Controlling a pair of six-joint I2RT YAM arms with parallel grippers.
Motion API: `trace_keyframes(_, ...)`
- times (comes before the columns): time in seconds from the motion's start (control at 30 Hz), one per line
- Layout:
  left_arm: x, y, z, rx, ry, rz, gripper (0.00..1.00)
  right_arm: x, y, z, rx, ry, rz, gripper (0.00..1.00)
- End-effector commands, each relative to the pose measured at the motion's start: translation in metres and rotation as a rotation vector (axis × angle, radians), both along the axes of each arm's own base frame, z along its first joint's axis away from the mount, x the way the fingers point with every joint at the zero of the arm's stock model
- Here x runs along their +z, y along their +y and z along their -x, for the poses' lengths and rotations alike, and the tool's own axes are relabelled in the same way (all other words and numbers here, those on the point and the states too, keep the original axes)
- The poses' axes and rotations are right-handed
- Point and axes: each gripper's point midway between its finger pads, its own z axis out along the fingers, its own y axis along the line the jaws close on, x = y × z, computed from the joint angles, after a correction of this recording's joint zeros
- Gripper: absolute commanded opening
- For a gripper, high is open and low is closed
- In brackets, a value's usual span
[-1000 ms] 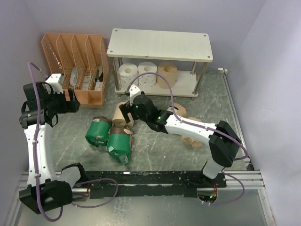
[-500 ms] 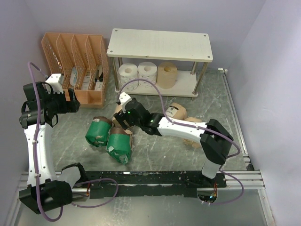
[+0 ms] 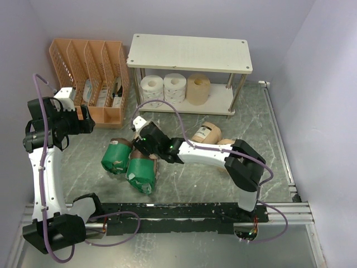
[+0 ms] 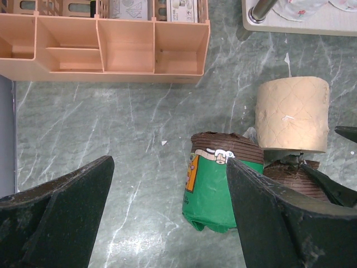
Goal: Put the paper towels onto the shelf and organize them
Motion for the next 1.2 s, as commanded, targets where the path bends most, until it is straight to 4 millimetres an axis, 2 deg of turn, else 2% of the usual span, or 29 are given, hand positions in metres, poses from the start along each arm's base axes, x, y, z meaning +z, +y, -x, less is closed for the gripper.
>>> trace_keyframes(0.0, 0.008, 0.004, -0.001, 0.014, -0.036, -0.010, 0.94, 0.005, 0.007, -0.011, -0.007, -0.052, 0.036, 0.68)
trace_keyframes(0.17, 0.007, 0.005, -0.001, 0.016, -0.036, -0.014, 0.94, -0.005, 0.017, -0.016, 0.008, -0.063, 0.088, 0.57)
trace_keyframes(0.3, 0.007, 0.006, -0.001, 0.020, -0.034, -0.016, 0.94, -0.011, 0.021, -0.016, 0.020, -0.062, 0.101, 0.42)
trace_keyframes(0.33, 0.006, 0.006, -0.001, 0.020, -0.033, -0.017, 0.93, -0.010, 0.022, -0.016, 0.022, -0.065, 0.097, 0.36)
trace_keyframes(0.47, 0.006, 0.006, -0.002, 0.019, -0.033, -0.016, 0.93, -0.004, 0.018, -0.017, 0.015, -0.083, 0.081, 0.03)
trace_keyframes(0.5, 0.006, 0.006, -0.002, 0.017, -0.031, -0.016, 0.94, -0.002, 0.016, -0.018, 0.004, -0.087, 0.080, 0.00)
trace_keyframes(0.57, 0.005, 0.006, -0.003, 0.019, -0.031, -0.017, 0.93, 0.001, 0.012, -0.018, -0.006, -0.092, 0.081, 0.00)
trace_keyframes(0.67, 0.005, 0.006, -0.003, 0.019, -0.029, -0.017, 0.94, 0.018, 0.006, -0.016, -0.037, -0.097, 0.037, 0.00)
trace_keyframes(0.77, 0.004, 0.006, -0.002, 0.021, -0.031, -0.020, 0.94, 0.045, -0.001, -0.015, -0.086, -0.088, -0.066, 0.00)
trace_keyframes(0.87, 0.004, 0.006, -0.002, 0.017, -0.030, -0.016, 0.94, 0.081, -0.014, -0.013, -0.157, -0.075, -0.262, 0.00)
trace_keyframes(1.03, 0.008, 0.003, -0.003, 0.008, -0.033, -0.002, 0.93, 0.132, -0.048, -0.016, -0.303, 0.003, -0.654, 0.00)
trace_keyframes(1.07, 0.008, 0.002, -0.002, 0.006, -0.032, -0.001, 0.94, 0.140, -0.056, -0.018, -0.330, 0.018, -0.720, 0.00)
trace_keyframes(1.17, 0.009, 0.002, -0.001, 0.008, -0.031, 0.001, 0.93, 0.143, -0.083, -0.025, -0.430, 0.095, -0.882, 0.00)
